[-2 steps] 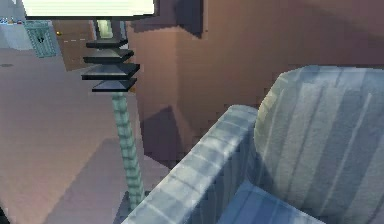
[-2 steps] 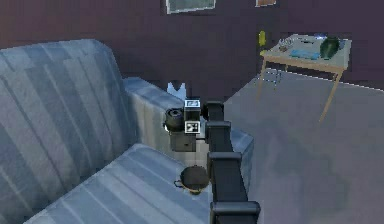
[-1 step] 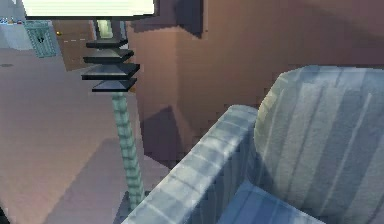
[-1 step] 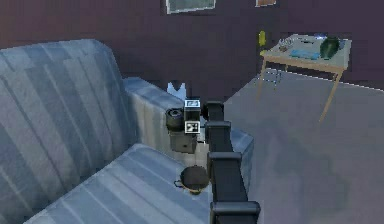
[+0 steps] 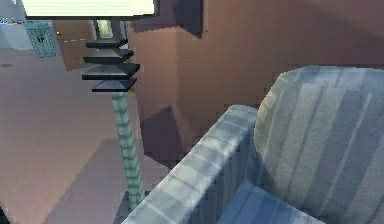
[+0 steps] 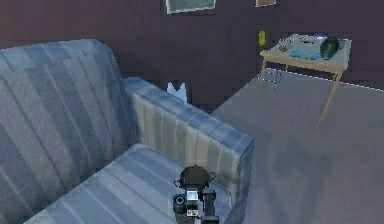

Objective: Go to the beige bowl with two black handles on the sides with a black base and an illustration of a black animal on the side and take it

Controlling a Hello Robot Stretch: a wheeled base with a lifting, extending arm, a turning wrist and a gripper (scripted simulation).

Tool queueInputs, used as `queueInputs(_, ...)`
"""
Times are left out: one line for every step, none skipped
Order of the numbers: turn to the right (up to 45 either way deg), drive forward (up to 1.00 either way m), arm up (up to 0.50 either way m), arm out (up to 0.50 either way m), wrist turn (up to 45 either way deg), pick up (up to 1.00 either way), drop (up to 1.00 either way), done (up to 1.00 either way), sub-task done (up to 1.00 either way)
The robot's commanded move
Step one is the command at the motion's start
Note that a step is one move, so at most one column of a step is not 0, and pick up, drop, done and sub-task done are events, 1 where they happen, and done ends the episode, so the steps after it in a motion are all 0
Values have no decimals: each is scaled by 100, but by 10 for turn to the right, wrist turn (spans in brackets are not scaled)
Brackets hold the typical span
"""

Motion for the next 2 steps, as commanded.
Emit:
queueInputs(0,0,0,0,0,100,0,0,0)
queueInputs(0,0,10,0,0,0,0,0,0)
